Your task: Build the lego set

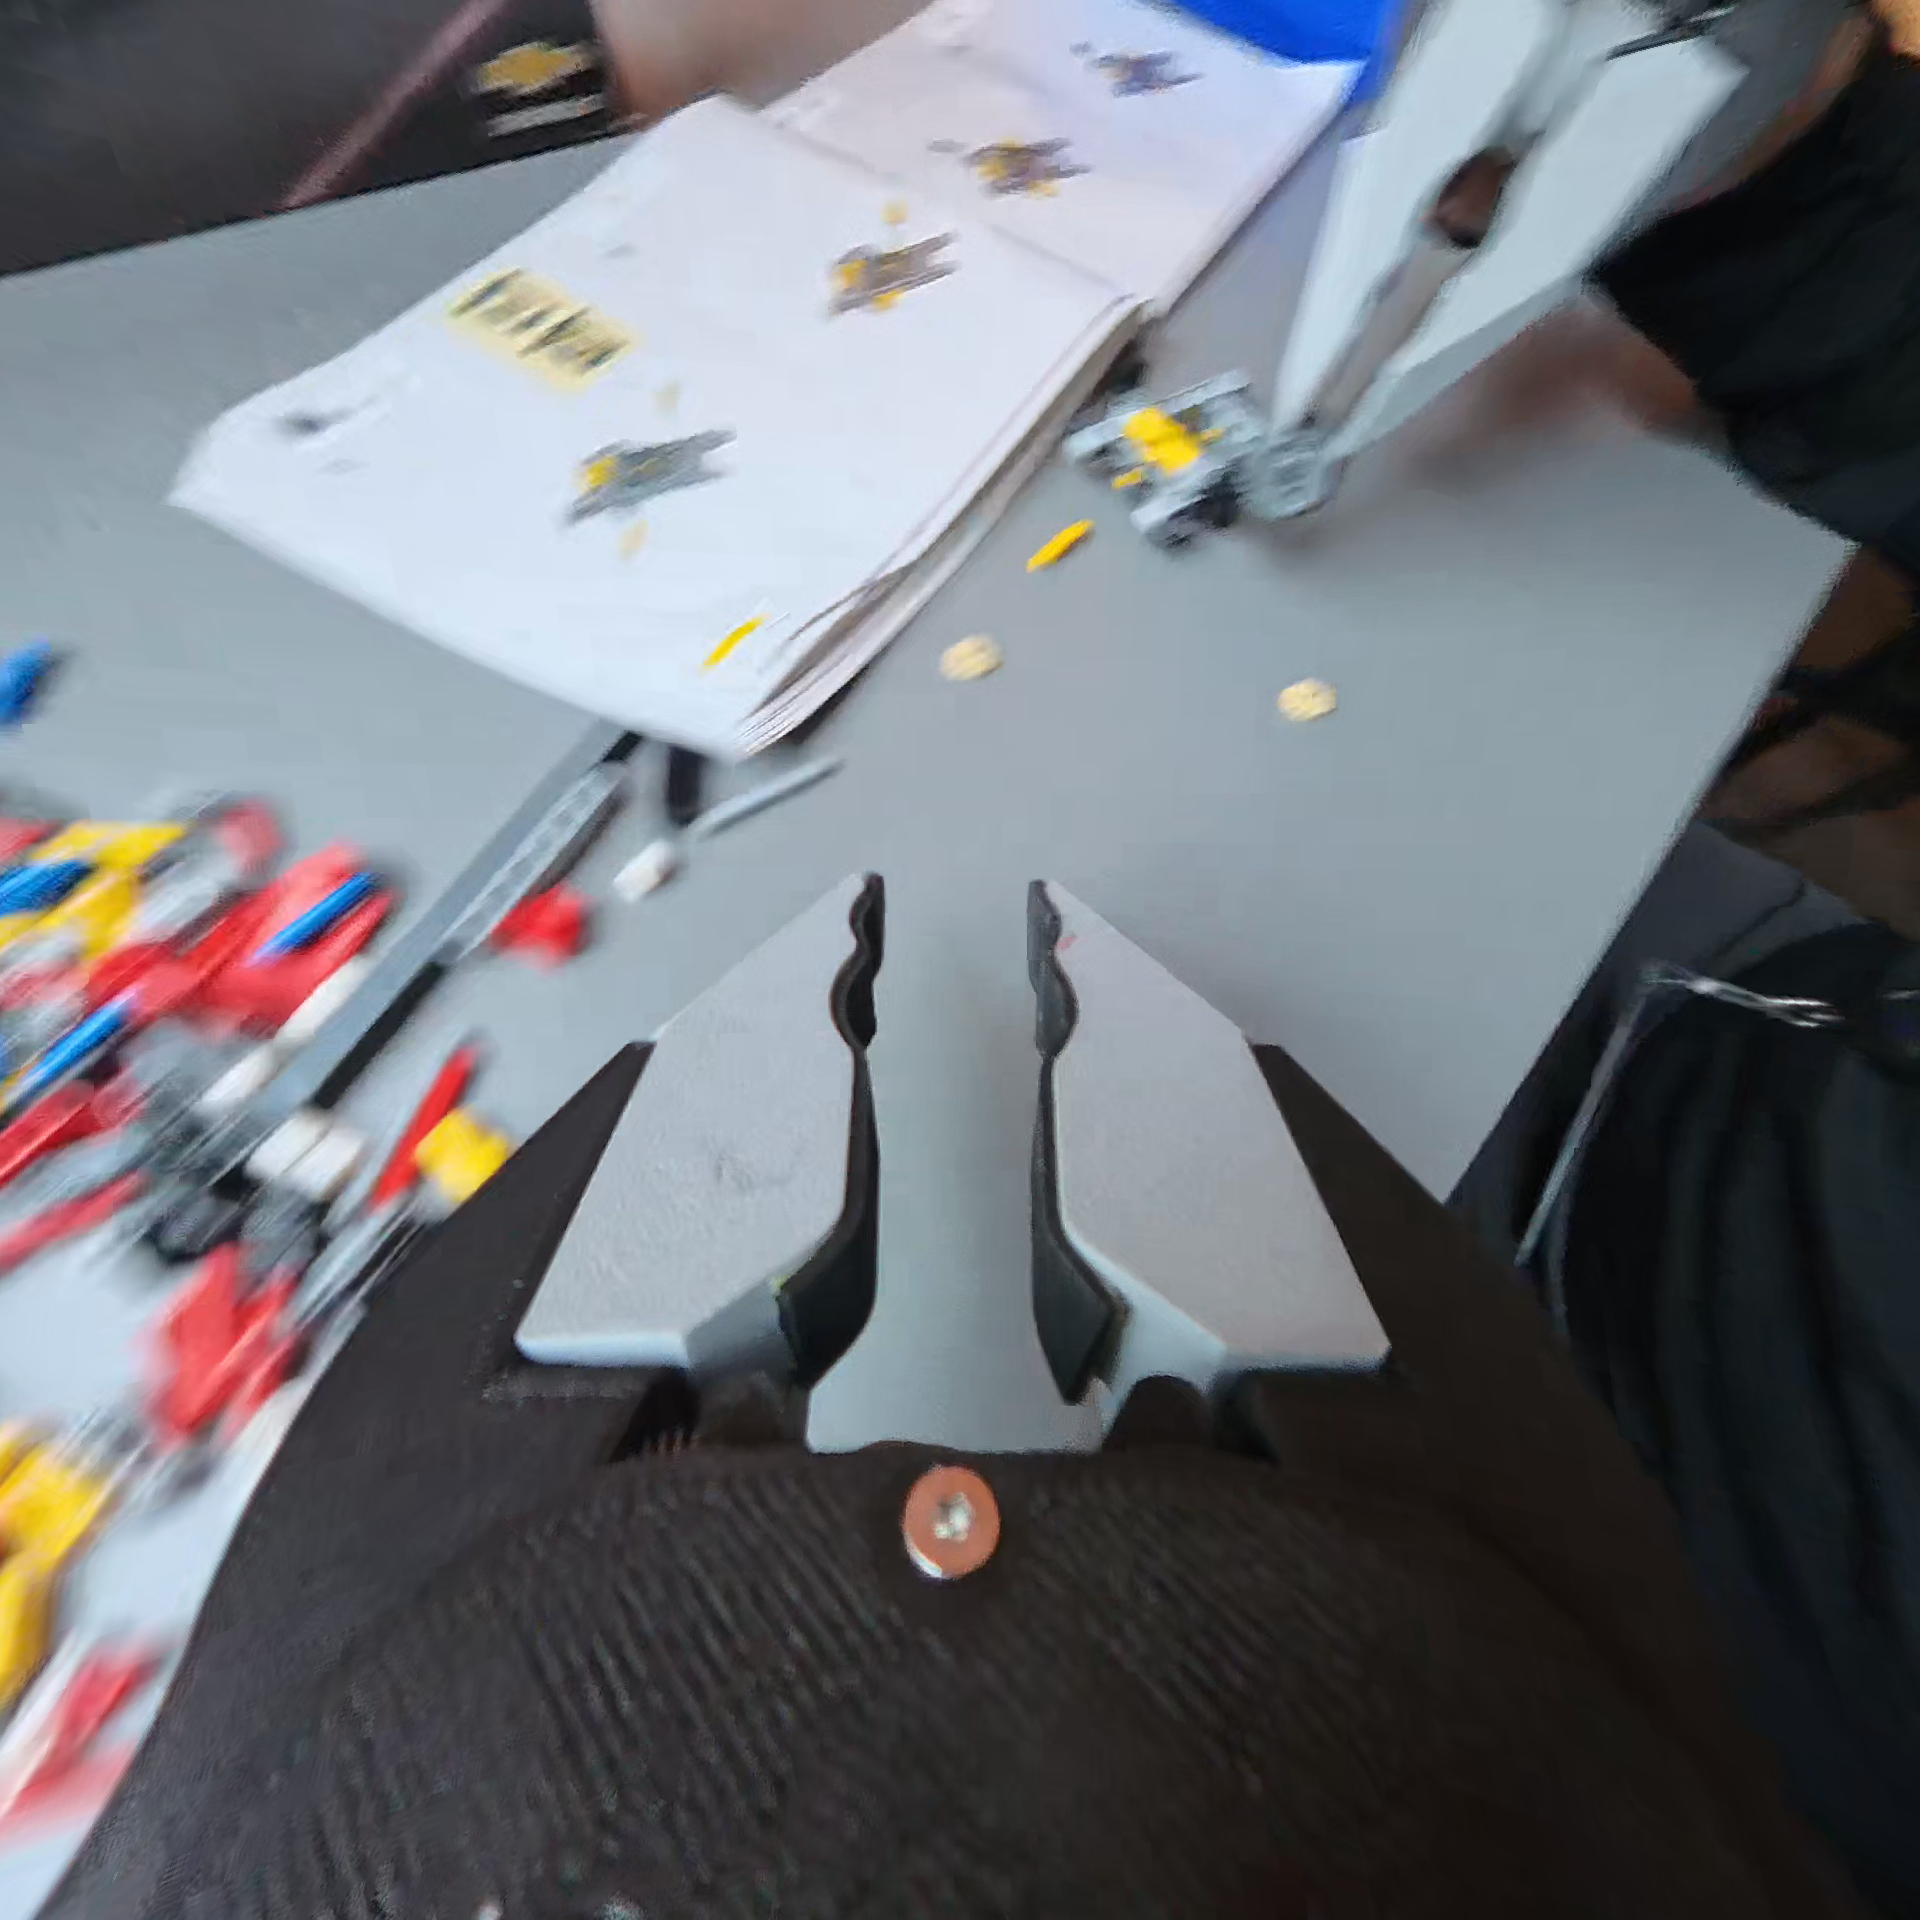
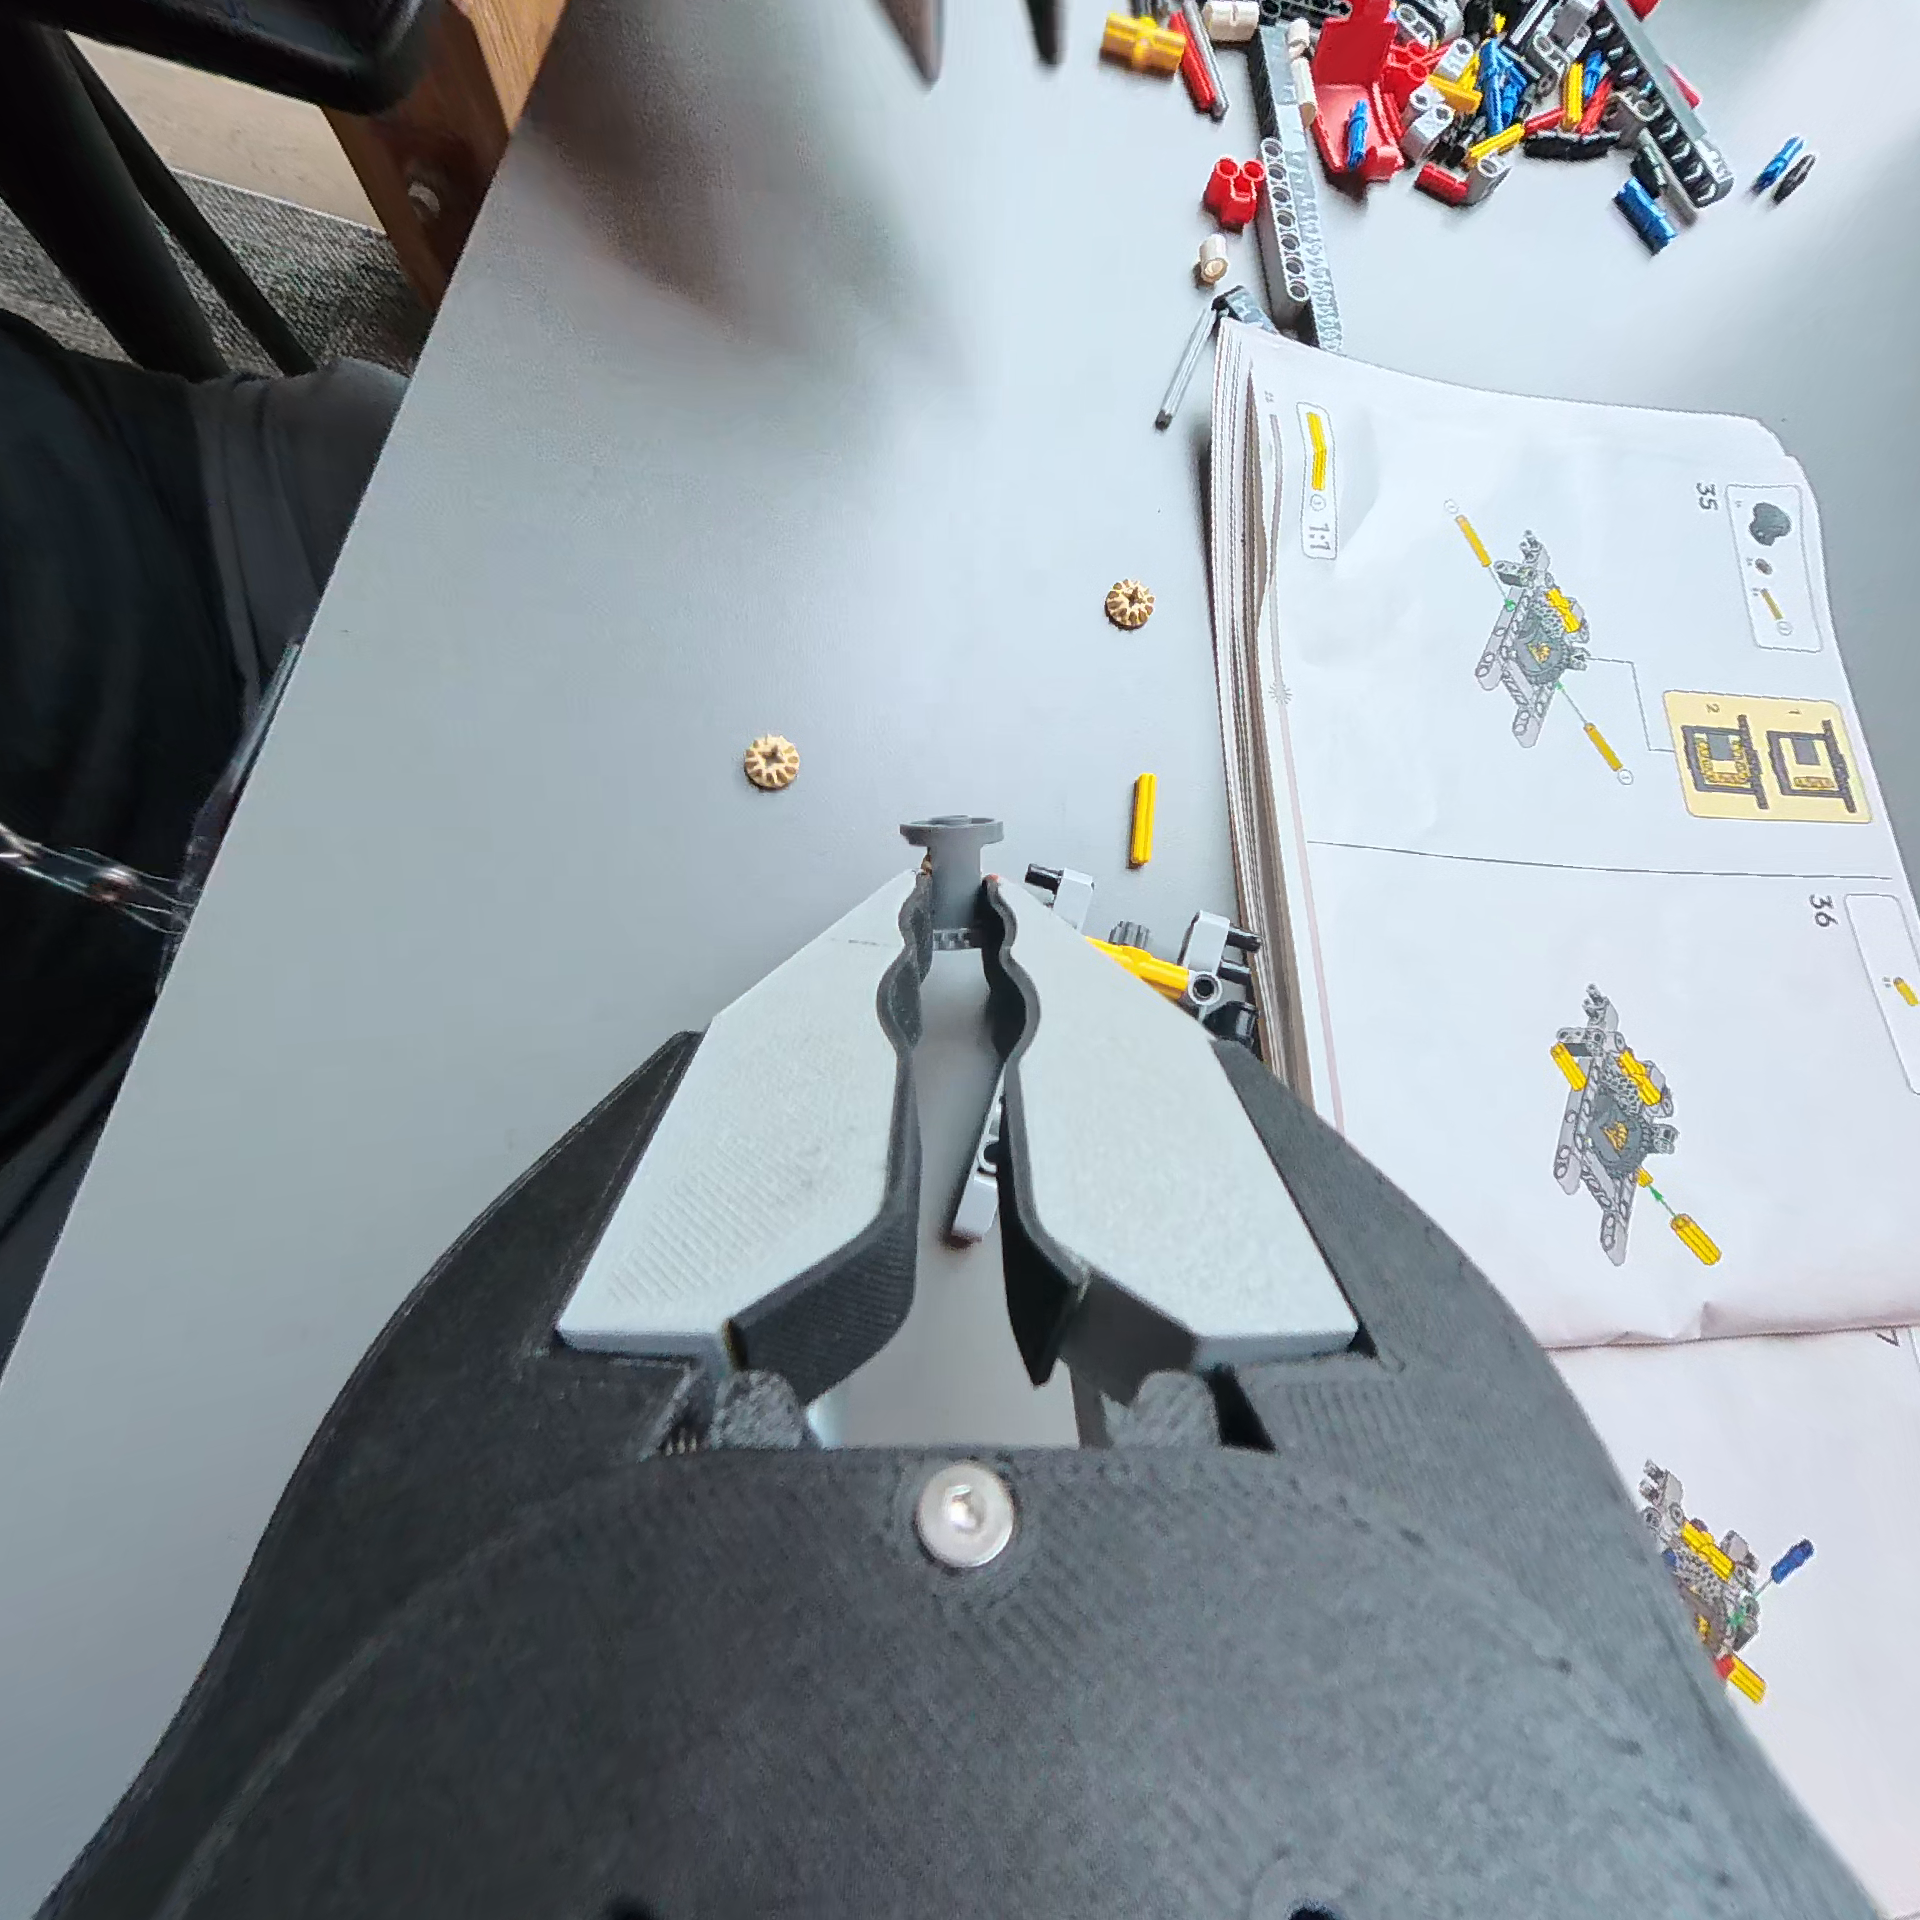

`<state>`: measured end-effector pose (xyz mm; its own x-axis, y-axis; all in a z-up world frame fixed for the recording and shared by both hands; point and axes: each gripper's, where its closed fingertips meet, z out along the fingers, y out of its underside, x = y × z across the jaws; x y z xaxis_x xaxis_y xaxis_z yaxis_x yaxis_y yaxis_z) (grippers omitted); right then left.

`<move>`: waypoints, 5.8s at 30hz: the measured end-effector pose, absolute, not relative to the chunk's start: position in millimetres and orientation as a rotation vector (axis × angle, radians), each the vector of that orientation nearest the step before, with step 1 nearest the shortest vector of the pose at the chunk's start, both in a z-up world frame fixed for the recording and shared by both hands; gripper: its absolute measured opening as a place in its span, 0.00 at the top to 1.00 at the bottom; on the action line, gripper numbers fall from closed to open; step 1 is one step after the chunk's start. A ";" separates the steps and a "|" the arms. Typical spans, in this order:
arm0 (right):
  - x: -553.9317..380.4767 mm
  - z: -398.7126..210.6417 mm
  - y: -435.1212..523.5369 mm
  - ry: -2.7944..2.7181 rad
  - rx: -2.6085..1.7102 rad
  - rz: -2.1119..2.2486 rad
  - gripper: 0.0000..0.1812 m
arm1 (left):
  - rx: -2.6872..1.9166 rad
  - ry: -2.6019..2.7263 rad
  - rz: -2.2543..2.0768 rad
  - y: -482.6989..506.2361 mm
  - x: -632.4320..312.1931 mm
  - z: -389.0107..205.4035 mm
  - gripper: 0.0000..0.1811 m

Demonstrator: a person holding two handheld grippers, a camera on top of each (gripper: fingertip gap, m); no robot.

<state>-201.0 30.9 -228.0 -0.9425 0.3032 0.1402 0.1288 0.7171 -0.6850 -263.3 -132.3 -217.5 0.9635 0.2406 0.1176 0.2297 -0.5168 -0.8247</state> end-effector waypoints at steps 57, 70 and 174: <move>-192.1 -236.7 29.3 -2.735 -0.278 1.015 0.97 | -2.249 -0.503 0.209 -198.1 -294.9 -256.9 0.88; -190.0 -236.1 29.6 -2.749 -0.276 1.066 0.97 | -2.276 -0.452 0.206 -187.9 -290.2 -259.9 0.88; -185.0 -246.9 17.8 -2.846 -0.374 1.007 0.97 | -2.330 -0.092 -0.060 -85.9 -214.3 -266.2 1.00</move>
